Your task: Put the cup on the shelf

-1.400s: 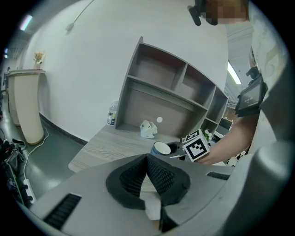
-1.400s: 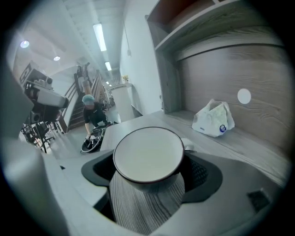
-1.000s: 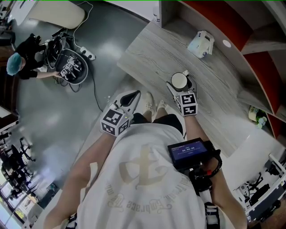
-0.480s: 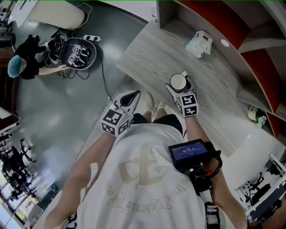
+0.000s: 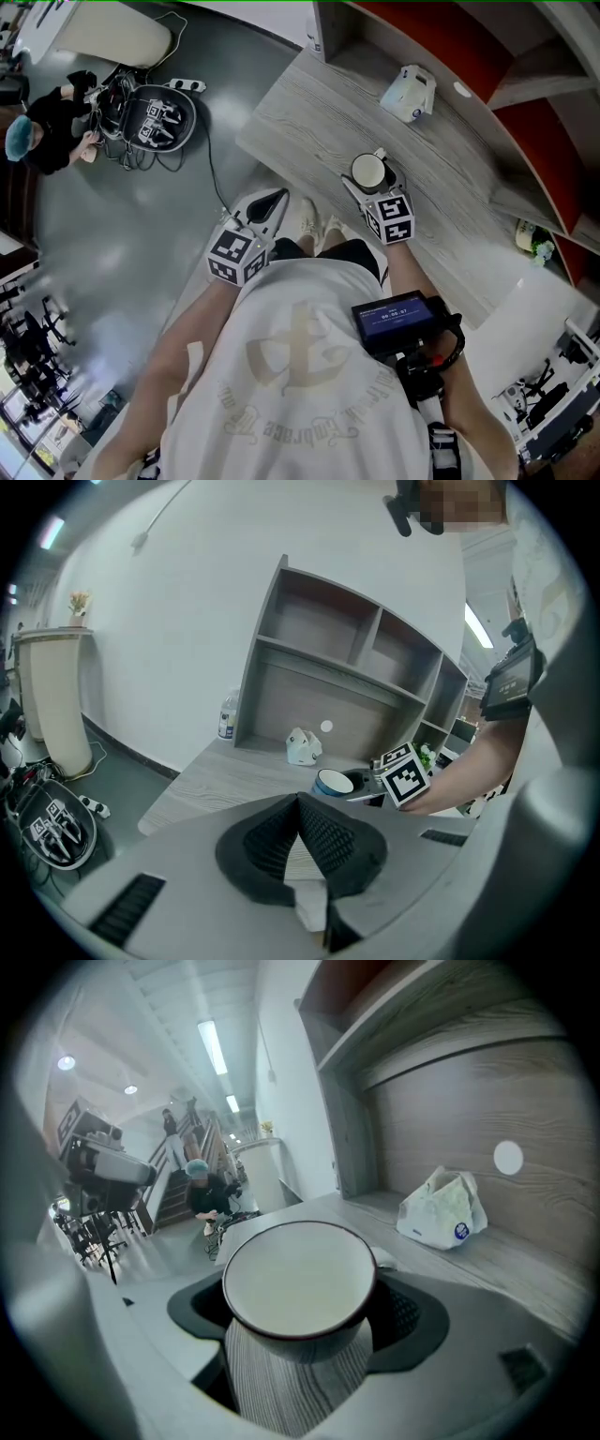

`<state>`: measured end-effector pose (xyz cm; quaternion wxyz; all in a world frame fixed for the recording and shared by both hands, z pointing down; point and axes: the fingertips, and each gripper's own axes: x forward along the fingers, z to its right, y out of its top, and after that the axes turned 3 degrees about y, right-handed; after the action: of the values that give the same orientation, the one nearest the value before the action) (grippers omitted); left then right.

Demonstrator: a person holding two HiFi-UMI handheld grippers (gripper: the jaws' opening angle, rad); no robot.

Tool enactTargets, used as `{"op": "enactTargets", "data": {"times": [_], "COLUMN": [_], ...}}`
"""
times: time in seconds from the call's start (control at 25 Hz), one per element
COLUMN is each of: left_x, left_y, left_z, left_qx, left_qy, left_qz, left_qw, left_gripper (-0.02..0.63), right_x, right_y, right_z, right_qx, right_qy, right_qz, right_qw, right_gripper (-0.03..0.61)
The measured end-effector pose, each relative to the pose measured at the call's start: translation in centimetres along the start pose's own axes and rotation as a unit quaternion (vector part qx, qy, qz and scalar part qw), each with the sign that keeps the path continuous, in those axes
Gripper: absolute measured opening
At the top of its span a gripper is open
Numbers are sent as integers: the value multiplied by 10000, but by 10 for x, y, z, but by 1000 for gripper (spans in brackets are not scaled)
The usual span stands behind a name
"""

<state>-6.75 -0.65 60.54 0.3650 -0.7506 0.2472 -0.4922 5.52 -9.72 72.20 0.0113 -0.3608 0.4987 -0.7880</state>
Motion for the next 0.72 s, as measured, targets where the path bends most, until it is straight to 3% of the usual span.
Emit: {"op": "enactTargets", "data": {"times": [0.72], "left_x": [22], "left_y": [27], "left_z": [12], "left_qx": [86], "left_qy": [110], "left_qz": [180], "left_qw": [9997], "left_gripper": [2], "right_x": [-20], "right_y": [19], "right_z": [8], "right_qx": [-15], "right_qy": [349], "right_qz": [277], "right_qw": [9990], "right_gripper": [410]}}
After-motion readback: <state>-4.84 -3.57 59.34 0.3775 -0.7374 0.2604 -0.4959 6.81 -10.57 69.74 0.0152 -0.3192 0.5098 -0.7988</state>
